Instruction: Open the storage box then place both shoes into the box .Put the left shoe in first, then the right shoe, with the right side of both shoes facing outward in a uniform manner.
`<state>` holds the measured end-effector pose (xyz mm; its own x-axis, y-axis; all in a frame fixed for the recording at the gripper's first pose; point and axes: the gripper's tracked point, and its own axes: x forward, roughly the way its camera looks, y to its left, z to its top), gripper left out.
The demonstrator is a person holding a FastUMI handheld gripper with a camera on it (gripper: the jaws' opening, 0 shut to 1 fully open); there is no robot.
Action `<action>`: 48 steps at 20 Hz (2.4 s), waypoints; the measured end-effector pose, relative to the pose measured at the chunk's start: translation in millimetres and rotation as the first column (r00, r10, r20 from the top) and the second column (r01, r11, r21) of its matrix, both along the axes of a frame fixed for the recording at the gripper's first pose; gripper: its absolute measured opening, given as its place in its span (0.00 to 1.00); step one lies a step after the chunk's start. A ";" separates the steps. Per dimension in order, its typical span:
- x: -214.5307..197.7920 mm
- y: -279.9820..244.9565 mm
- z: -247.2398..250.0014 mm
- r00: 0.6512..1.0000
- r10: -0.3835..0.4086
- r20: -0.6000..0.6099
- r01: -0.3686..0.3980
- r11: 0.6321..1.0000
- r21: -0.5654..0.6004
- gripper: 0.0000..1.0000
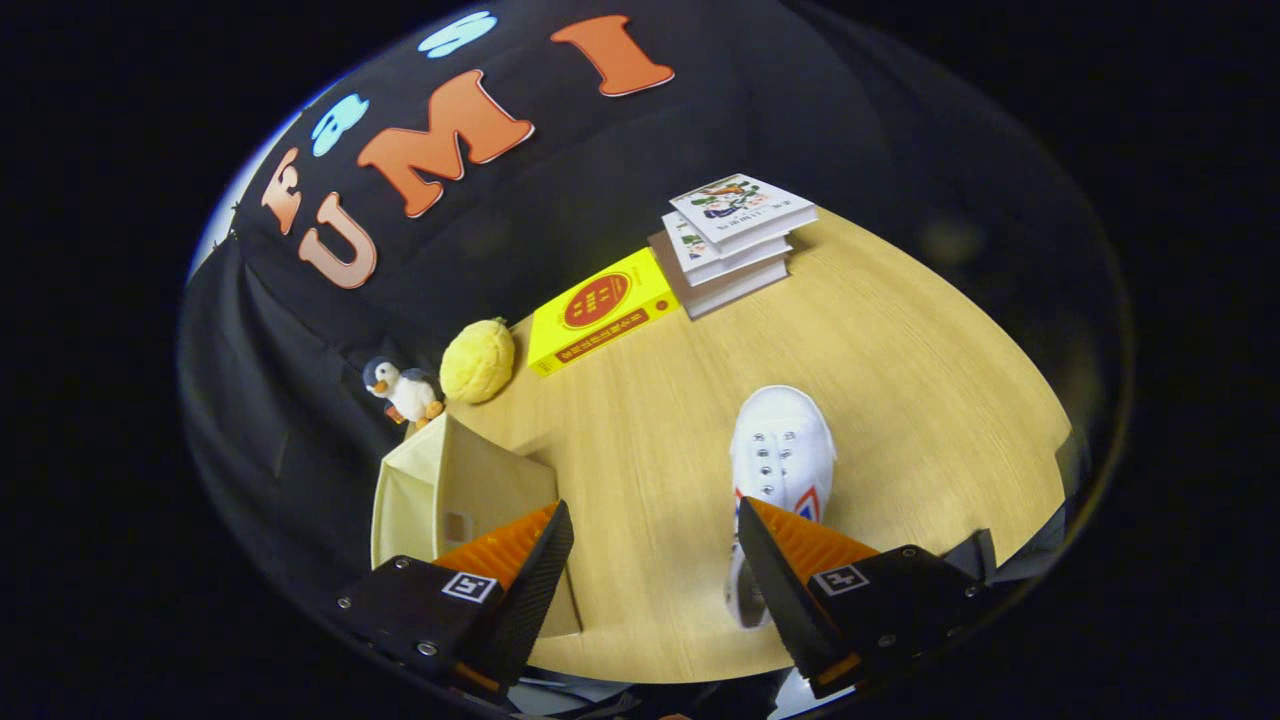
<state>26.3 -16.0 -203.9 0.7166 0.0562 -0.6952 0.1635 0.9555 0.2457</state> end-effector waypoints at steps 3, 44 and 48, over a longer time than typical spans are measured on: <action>-6.6 -30.9 -22.2 0.998 -0.041 -0.051 0.041 0.999 0.001 0.98; 6.9 68.9 32.9 0.997 0.071 0.033 -0.076 0.978 0.193 0.00; 0.2 131.9 54.3 0.989 0.140 0.049 -0.147 0.967 0.207 0.00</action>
<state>26.6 115.9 -149.6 0.7130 0.3020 -0.6328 0.0169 0.8948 0.4461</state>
